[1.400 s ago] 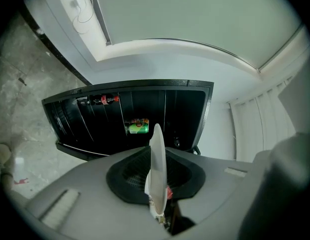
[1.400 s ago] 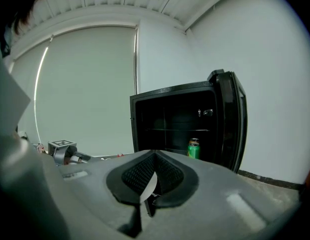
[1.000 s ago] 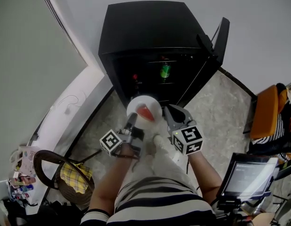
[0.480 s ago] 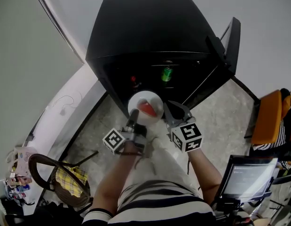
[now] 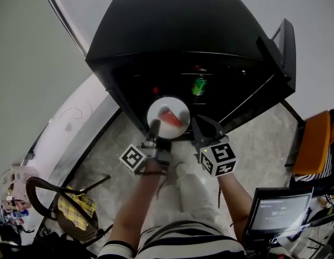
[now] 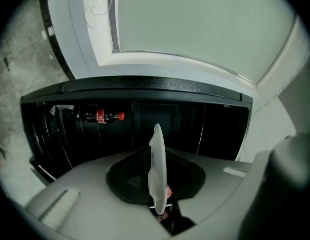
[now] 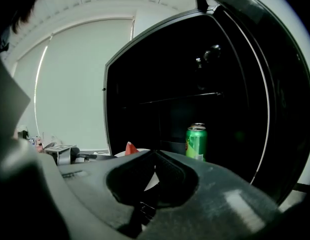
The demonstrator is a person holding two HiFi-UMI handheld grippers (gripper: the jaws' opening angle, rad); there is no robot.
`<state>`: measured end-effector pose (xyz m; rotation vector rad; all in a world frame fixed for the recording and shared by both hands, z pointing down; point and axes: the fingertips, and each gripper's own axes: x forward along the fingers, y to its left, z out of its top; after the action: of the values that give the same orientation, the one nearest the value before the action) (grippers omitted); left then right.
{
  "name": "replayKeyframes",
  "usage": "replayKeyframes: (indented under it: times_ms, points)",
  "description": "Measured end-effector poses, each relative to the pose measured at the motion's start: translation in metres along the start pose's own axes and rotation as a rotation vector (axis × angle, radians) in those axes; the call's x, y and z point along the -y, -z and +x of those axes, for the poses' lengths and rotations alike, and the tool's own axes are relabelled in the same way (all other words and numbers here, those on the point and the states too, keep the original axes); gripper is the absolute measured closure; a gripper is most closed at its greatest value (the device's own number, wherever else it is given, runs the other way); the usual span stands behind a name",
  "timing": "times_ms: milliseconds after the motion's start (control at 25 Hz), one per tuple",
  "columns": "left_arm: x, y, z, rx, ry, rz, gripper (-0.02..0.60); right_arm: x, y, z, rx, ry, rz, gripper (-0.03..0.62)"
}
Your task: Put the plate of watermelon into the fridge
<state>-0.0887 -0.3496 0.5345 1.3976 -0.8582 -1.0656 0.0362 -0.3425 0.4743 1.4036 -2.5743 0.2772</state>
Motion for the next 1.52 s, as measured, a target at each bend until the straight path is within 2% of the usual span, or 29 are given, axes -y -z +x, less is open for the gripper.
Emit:
replayKeyframes:
  times_ms: [520,640,760,1080,1360,1520]
  points:
    - [-0.029,-0.011,0.032,0.043,0.025,0.007,0.535,0.002,0.034,0.022,0.049,0.022,0.035,0.597]
    - [-0.029,-0.008,0.040,0.052,0.032,0.028,0.534,0.001,0.039,0.024,0.061,0.041,-0.003,0.597]
    - [-0.034,-0.006,0.045,0.068,0.023,0.023,0.535,0.004,0.047,0.028,0.055,0.063,-0.049,0.597]
    - [-0.040,-0.009,0.057,0.083,0.010,-0.013,0.535,0.011,0.051,0.044,0.097,0.049,-0.013,0.597]
    - [-0.041,-0.011,0.063,0.168,0.001,0.013,0.540,0.020,0.064,0.052,0.100,0.045,0.009,0.597]
    - [-0.042,-0.011,0.069,0.179,-0.003,0.007,0.537,0.021,0.070,0.054,0.084,0.035,0.011,0.597]
